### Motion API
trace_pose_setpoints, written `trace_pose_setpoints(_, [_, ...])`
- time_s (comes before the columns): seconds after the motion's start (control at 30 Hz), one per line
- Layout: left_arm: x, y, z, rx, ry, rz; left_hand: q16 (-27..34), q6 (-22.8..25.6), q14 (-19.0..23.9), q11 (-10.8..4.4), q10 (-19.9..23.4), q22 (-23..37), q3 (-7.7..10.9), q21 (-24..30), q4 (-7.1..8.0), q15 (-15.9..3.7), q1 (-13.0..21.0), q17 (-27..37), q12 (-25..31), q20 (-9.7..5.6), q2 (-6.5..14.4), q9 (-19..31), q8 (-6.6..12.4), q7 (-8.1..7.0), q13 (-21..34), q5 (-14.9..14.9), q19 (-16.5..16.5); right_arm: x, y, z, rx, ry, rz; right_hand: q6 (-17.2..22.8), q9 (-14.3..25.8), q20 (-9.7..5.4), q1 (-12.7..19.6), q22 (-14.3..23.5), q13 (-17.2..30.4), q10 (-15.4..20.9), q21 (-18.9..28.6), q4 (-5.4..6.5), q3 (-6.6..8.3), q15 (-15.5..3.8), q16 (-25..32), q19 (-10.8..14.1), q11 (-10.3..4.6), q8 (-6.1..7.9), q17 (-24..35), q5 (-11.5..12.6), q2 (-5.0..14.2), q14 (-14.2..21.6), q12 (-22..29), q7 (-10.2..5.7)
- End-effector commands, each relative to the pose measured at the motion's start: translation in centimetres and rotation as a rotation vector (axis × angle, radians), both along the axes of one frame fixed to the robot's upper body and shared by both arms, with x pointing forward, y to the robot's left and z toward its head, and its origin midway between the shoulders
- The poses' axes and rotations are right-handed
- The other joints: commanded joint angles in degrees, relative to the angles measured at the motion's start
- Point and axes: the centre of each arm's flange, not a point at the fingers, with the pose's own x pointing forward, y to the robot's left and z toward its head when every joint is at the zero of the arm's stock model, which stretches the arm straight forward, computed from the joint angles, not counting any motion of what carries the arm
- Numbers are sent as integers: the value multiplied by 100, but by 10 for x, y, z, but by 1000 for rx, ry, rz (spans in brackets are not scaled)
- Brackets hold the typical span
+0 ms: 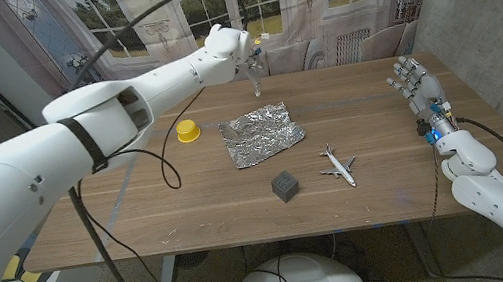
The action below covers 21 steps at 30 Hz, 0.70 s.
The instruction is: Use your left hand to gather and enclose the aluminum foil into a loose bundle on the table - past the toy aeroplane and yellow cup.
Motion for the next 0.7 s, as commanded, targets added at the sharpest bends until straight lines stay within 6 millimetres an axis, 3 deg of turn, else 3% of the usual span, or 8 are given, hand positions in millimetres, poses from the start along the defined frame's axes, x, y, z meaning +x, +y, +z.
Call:
trace_pose_setpoints(0.03, [11,-18,-13,28,34,-78,-3,-67,-43,45,-14,18,-94,-31,16,84,-101,7,23,76,-52,19,-13,-20,-7,58,-15,-1,0,3,-6,2,-8,59,15,5,-36,19,6,66,18,27,-3,16,-5,39,-7,6,4,20,-8,63,11,-20])
trace_pose_setpoints(0.23, [17,-23,-24,46,38,-97,68,79,92,-23,129,23,-215,-63,40,105,-144,7,107,68,-97,26,62,-26,-32,141,75,2,1,4,-6,6,-9,72,15,13,-42,19,7,80,17,27,-3,22,-9,39,0,8,4,20,-12,59,14,-19])
trace_pose_setpoints(0.47, [25,-28,-34,95,20,-86,76,210,118,0,174,28,-191,-94,-15,113,100,5,143,65,74,25,104,-43,-65,312,209,4,1,6,-12,8,-12,78,15,9,-47,19,7,89,17,26,0,17,-11,41,4,7,3,21,-11,59,15,-13])
trace_pose_setpoints(0.7, [31,-34,-41,127,-15,-96,73,247,120,-19,170,27,-217,-114,-45,34,193,4,149,66,82,24,110,-40,-82,427,267,5,1,8,-13,12,-13,80,15,10,-50,20,7,89,14,25,4,23,-12,37,-12,4,2,22,-9,61,13,-14])
